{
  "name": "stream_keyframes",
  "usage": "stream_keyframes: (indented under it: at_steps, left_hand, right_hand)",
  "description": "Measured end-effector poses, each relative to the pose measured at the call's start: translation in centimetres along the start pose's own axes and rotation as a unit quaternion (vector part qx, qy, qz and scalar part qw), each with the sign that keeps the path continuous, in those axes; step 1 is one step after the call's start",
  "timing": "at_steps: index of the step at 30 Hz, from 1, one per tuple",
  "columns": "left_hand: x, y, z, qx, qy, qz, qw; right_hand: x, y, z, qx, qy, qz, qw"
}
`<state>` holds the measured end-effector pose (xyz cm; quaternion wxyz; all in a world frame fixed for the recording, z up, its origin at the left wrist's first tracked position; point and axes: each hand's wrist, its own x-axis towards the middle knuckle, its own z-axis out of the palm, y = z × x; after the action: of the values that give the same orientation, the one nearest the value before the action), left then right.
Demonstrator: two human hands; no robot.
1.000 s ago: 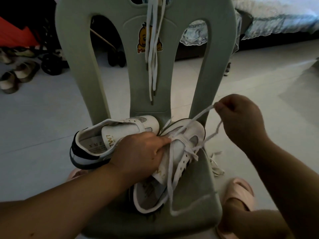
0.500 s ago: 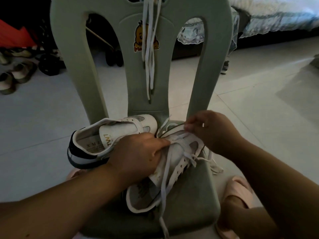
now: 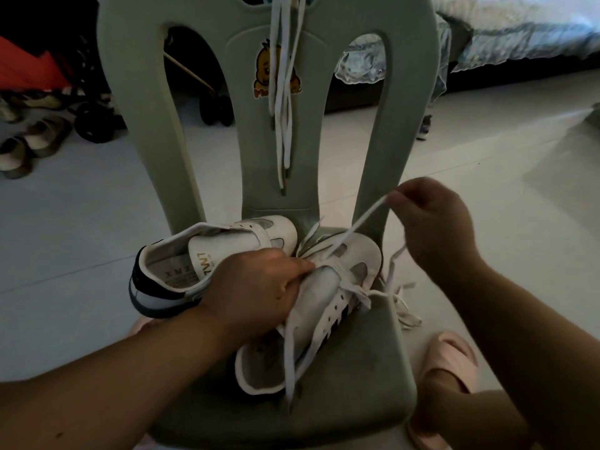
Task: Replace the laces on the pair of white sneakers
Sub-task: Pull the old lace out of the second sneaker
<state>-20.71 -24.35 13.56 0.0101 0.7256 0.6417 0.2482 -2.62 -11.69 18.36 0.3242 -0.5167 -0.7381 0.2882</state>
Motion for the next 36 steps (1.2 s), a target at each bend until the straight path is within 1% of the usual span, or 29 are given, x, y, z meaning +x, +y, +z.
stream_keyframes:
  at_steps: [1, 2, 3, 4, 5, 6, 7, 8, 11, 13, 16, 22, 27, 28, 29, 30, 32, 33, 34, 35, 36]
  left_hand:
    - [0.0, 0.0, 0.0, 0.0, 0.004, 0.005, 1.0]
    - [0.1, 0.0, 0.0, -0.002, 0.007, 0.01, 1.0]
    - [0.2, 0.1, -0.1, -0.002, 0.009, 0.015, 1.0]
    - [0.2, 0.2, -0.1, -0.002, 0.011, 0.02, 1.0]
    - [0.3, 0.3, -0.1, -0.002, 0.014, 0.026, 1.0]
    - [0.4, 0.4, -0.1, -0.003, 0.018, 0.032, 0.999]
    - [0.5, 0.5, -0.1, -0.003, 0.024, 0.039, 0.999]
    - [0.5, 0.5, -0.1, -0.004, 0.029, 0.043, 0.999]
    - [0.5, 0.4, -0.1, -0.01, 0.033, 0.046, 0.998]
    - [0.5, 0.3, 0.0, -0.014, 0.026, 0.044, 0.999]
    - [0.3, 0.3, 0.2, -0.014, 0.011, 0.051, 0.999]
    - [0.3, -0.1, 0.0, -0.01, 0.031, 0.069, 0.997]
    - [0.2, -0.2, 0.1, 0.004, 0.039, 0.077, 0.996]
    - [0.2, -0.2, 0.1, -0.002, 0.038, 0.076, 0.996]
    - [0.2, -0.3, 0.1, -0.007, 0.037, 0.073, 0.997]
    - [0.2, -0.4, 0.0, -0.012, 0.035, 0.066, 0.997]
    - [0.3, -0.5, -0.2, -0.015, 0.032, 0.052, 0.998]
    - [0.4, -0.5, -0.2, -0.011, 0.031, 0.047, 0.998]
    - [0.5, -0.6, -0.3, -0.007, 0.031, 0.044, 0.999]
    - [0.6, -0.5, -0.3, -0.006, 0.03, 0.041, 0.999]
    - [0.6, -0.5, -0.4, -0.007, 0.03, 0.039, 0.999]
  right_hand:
    - [0.2, -0.1, -0.5, 0.04, -0.034, 0.0, 0.999]
    - [0.0, -0.4, -0.8, 0.065, -0.108, -0.007, 0.992]
    - [-0.5, -0.8, -0.5, 0.054, -0.2, -0.022, 0.978]
    - [-1.1, -1.0, 0.0, 0.0, -0.281, -0.047, 0.958]
    - [-1.5, -1.0, 0.7, -0.079, -0.324, -0.092, 0.938]
    - [-1.7, -0.9, 1.5, -0.145, -0.329, -0.139, 0.923]
    - [-1.8, -0.8, 2.0, -0.176, -0.313, -0.174, 0.917]
    - [-1.8, -0.8, 2.3, -0.182, -0.296, -0.186, 0.919]
    - [-1.7, -0.9, 2.0, -0.152, -0.269, -0.165, 0.936]
    - [-1.7, -1.1, 1.7, -0.146, -0.281, -0.14, 0.938]
    - [-1.7, -1.2, 1.9, -0.17, -0.316, -0.125, 0.925]
    - [-1.4, -1.0, 1.2, -0.133, -0.296, -0.128, 0.937]
    - [-1.3, -0.5, 1.5, -0.161, -0.303, -0.142, 0.928]
    - [-1.3, -0.4, 1.4, -0.167, -0.284, -0.134, 0.935]
    - [-1.1, -0.2, 1.3, -0.164, -0.247, -0.117, 0.948]
    - [-0.8, 0.1, 0.9, -0.15, -0.188, -0.092, 0.966]
    - [-0.3, 0.0, -0.2, -0.095, -0.057, -0.043, 0.993]
    - [-0.1, 0.0, -0.8, -0.029, -0.03, -0.016, 0.999]
    - [0.0, -0.3, -1.3, 0.078, -0.041, 0.019, 0.996]
    - [-0.1, -1.0, -1.6, 0.206, -0.089, 0.065, 0.972]
    - [-0.4, -1.5, -1.6, 0.275, -0.146, 0.093, 0.946]
